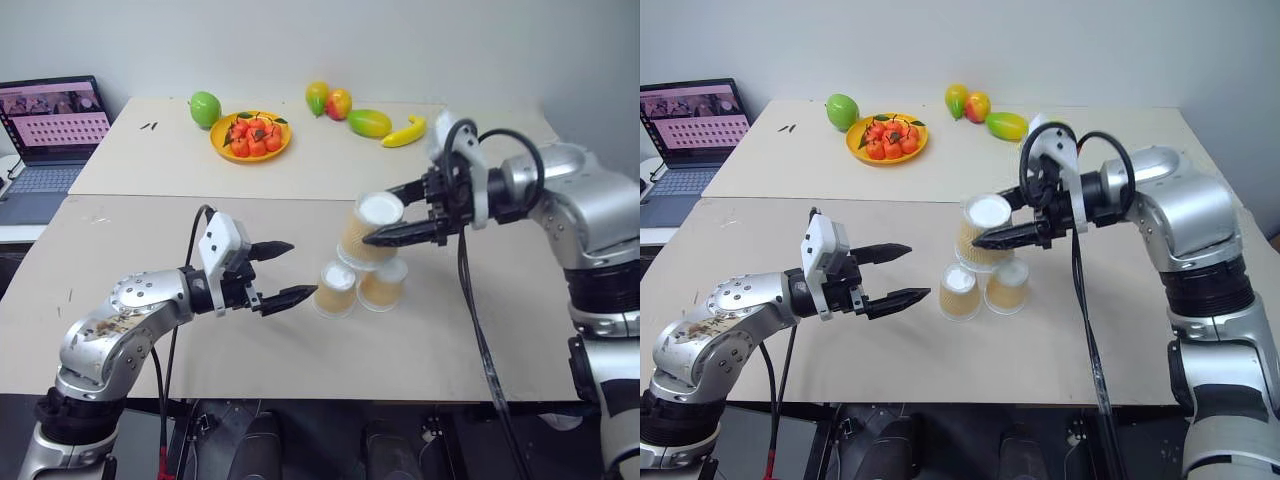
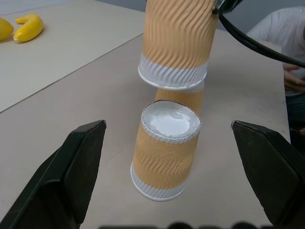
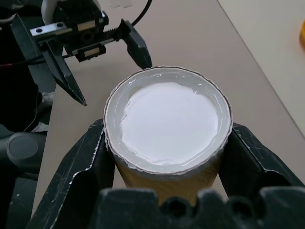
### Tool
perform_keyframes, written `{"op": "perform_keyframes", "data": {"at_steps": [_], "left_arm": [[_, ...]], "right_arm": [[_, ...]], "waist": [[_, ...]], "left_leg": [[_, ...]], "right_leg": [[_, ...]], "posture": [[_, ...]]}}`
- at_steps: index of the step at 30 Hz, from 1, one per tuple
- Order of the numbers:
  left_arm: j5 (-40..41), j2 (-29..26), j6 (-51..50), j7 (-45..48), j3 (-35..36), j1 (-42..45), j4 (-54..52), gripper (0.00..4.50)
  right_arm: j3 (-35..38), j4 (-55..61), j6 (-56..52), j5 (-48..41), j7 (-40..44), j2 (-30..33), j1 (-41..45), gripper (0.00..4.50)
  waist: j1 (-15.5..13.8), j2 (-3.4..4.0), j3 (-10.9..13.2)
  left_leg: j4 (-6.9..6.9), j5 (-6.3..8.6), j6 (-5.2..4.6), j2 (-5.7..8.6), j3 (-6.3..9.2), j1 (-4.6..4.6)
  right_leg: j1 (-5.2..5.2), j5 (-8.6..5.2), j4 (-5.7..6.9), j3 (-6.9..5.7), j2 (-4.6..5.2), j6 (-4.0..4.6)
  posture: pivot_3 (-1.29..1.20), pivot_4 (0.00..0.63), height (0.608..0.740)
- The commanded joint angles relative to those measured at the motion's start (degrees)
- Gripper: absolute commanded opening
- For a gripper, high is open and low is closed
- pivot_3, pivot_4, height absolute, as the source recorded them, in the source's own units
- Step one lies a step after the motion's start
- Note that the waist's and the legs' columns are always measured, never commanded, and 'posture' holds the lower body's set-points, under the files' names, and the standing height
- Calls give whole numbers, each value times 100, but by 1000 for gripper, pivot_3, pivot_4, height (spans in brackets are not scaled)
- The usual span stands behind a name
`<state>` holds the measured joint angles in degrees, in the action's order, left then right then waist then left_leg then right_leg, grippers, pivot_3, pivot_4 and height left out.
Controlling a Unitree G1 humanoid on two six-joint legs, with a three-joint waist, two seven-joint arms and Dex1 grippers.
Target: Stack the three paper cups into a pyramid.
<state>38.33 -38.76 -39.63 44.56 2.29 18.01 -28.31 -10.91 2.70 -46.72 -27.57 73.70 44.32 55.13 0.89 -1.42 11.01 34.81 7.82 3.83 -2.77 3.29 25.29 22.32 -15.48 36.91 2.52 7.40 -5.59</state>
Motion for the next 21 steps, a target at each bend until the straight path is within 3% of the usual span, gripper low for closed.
{"op": "perform_keyframes", "data": {"at_steps": [1,12,16,21], "left_arm": [[39,-7,88,-7,105,70,-162,4500],[41,-91,55,-20,183,105,-178,4500],[40,-93,60,-8,167,132,-164,4500],[29,-75,75,12,147,209,-106,4500]], "right_arm": [[65,358,-6,-83,45,54,-38,3132],[-49,392,148,11,34,-14,-236,3132],[-52,338,205,55,-12,-54,-246,4395],[4,252,265,79,-28,-68,-168,4483]], "waist": [[0,0,0],[1,0,0],[2,0,0],[1,0,0]], "left_leg": [[0,0,0,0,0,0],[0,0,0,0,0,0],[0,0,0,0,0,0],[0,0,0,0,0,0]], "right_leg": [[0,0,0,0,0,0],[-1,0,-1,0,0,0],[-1,0,-1,0,0,0],[-1,0,-1,0,0,0]], "posture": [[0,150,732],[0,150,732],[0,150,732],[0,150,732]]}}
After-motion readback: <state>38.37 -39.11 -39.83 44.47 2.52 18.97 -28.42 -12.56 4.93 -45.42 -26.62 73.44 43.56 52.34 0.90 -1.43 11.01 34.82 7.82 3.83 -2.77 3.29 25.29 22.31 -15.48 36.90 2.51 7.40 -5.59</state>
